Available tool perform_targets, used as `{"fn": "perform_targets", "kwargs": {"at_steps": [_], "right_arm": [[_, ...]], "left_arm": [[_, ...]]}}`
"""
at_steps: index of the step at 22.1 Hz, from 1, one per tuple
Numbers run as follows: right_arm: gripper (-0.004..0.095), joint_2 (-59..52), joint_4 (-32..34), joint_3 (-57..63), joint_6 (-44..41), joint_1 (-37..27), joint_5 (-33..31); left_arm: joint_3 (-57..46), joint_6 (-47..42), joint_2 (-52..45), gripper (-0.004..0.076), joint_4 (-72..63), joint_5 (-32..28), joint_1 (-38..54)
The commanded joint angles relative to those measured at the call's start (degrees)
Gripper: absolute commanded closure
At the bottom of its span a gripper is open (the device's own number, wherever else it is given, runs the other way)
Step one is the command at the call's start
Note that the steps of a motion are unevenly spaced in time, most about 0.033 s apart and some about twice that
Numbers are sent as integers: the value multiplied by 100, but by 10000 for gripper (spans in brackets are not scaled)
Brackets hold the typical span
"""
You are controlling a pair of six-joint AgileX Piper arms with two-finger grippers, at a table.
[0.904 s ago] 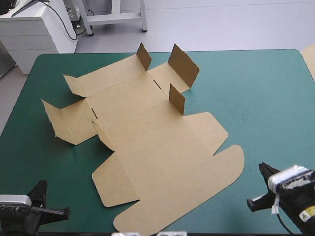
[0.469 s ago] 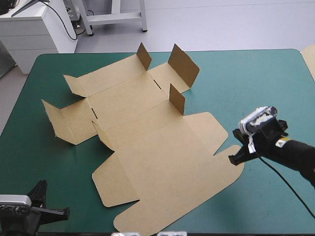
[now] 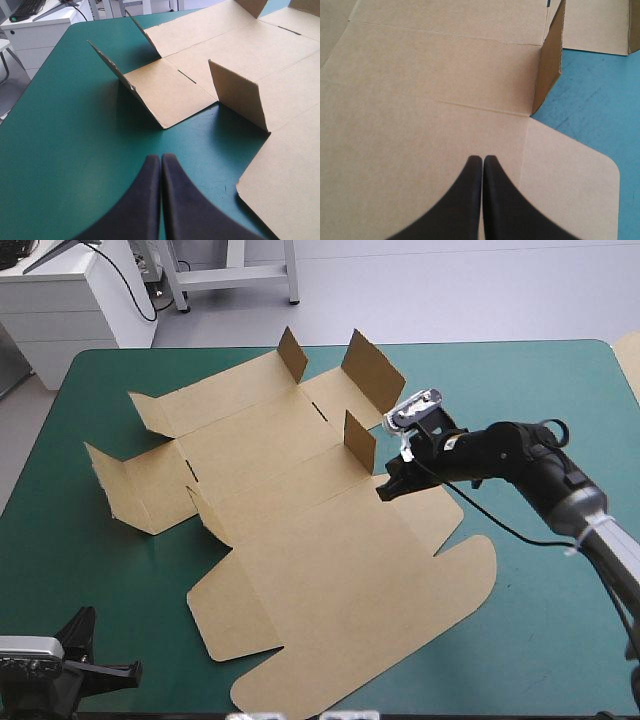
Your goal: Fold the box
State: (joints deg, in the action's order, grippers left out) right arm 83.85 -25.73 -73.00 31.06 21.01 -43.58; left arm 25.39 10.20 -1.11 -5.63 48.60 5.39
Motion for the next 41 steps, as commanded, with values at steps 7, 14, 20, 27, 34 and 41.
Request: {"fn": "perform_targets", "kwargs": {"at_steps": [7, 14, 20, 27, 34, 41], "right_arm": [[339, 1729, 314, -2611, -504, 103, -941], [150, 2566, 1127, -3539, -864, 103, -1028], [151, 3059, 1164, -3642, -890, 103, -597], [284, 3281, 1103, -3642, -898, 103, -362], [929, 3324, 971, -3642, -274, 103, -394], [929, 3324, 971, -3646, 1846, 103, -371]], "left_arm": [[122, -129, -24, 731, -11, -437, -34], [122, -129, -24, 731, -11, -437, -34], [122, -129, -24, 731, -11, -437, -34], [122, -129, -24, 731, -11, -437, -34], [122, -129, -24, 731, -11, -437, -34], [122, -129, -24, 731, -11, -437, -34]]}}
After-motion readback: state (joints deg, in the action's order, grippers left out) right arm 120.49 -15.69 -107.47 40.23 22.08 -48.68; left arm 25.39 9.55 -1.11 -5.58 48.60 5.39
